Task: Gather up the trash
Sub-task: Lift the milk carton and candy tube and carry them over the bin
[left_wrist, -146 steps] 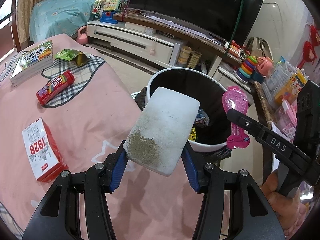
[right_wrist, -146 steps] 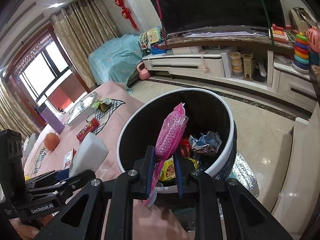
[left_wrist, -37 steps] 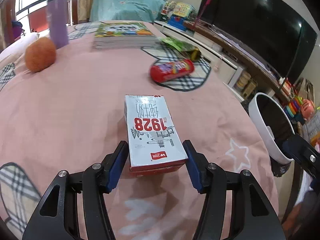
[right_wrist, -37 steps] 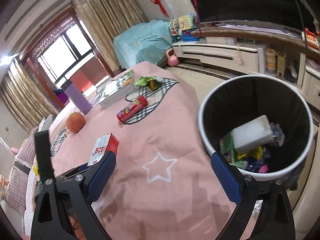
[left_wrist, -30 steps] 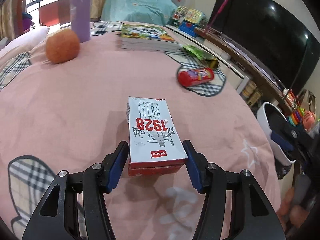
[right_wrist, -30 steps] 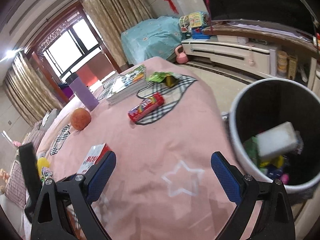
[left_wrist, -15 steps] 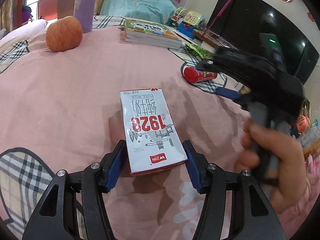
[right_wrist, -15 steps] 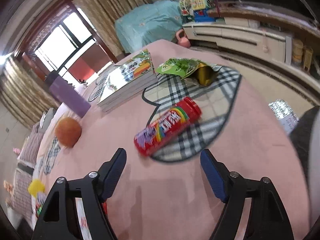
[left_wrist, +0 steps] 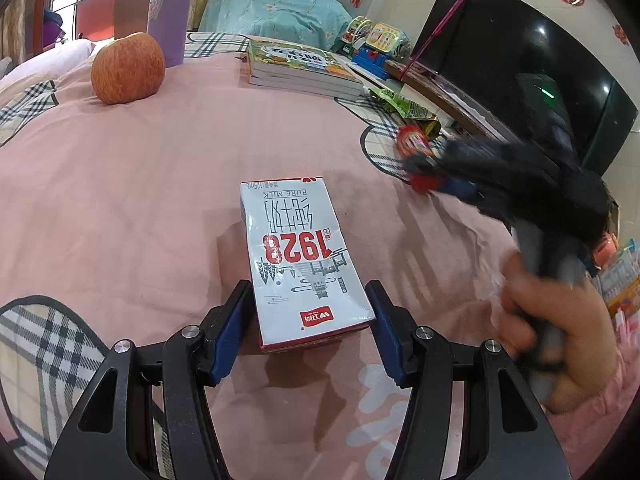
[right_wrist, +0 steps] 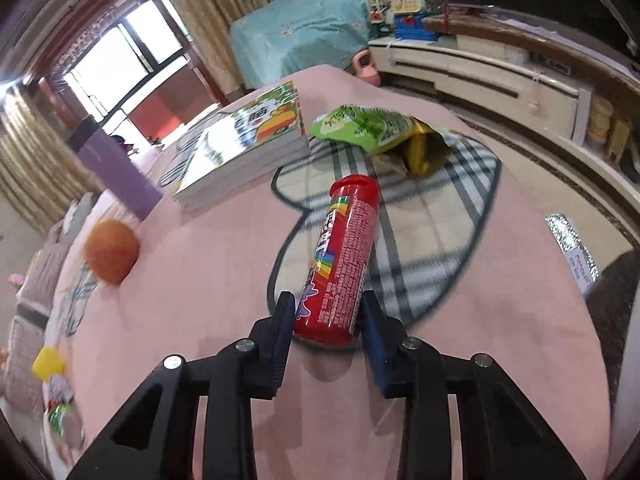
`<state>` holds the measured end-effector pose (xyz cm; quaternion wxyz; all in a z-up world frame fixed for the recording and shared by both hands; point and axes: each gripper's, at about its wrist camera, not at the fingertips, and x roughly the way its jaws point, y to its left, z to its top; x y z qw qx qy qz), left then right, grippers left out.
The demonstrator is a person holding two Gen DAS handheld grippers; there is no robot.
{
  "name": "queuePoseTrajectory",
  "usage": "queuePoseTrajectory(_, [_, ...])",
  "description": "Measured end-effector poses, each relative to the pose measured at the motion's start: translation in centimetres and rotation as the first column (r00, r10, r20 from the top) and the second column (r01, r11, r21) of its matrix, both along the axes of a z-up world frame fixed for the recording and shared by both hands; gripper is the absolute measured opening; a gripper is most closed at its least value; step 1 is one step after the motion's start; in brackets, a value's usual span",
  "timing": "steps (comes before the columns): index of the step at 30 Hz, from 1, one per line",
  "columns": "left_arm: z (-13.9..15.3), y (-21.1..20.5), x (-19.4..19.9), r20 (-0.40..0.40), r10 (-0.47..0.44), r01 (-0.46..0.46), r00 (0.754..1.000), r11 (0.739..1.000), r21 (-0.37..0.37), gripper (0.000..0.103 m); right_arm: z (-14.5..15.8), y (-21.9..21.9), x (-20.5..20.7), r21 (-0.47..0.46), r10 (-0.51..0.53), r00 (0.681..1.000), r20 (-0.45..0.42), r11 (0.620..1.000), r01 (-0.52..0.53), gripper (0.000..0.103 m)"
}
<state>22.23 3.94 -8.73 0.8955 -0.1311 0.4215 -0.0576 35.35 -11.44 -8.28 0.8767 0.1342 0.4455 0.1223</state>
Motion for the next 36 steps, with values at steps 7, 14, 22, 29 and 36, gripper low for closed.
queuePoseTrajectory(7, [0.0,-0.2,0.0,-0.001,0.0,0.0,1.0,1.0,0.012,0.058,0.5,-2.2,-6.9,-0.042,0.143,0.99,-0.01,0.989,-0.143,0.034])
queuePoseTrajectory(14, [0.1,-0.2,0.1,-0.007,0.008,-0.008,1.0,1.0,0.021,0.058,0.4,-1.9,-10.6,-0.126,0.148,0.989,0.027,0.982,-0.143,0.036])
queuePoseTrajectory(22, [0.4,-0.6,0.9,-0.038,0.051,-0.048,0.998,0.995,0.084,0.061,0.5,-2.0,-10.2,-0.084,0.081,0.995,0.062,0.994,-0.076,0.047])
queuePoseTrajectory(29, [0.1,-1.6,2.1,-0.044,0.056,-0.049,0.997,0.988,0.147,0.054,-0.5,-2.8,-9.6,-0.054,0.032,0.998,0.054,0.998,-0.029,0.045])
queuePoseTrajectory(36, [0.3,-2.6,1.5,-0.038,0.037,-0.03,0.999,0.985,0.169,0.052,-0.4,-1.9,-10.3,-0.096,0.069,0.995,0.068,0.993,-0.062,0.031])
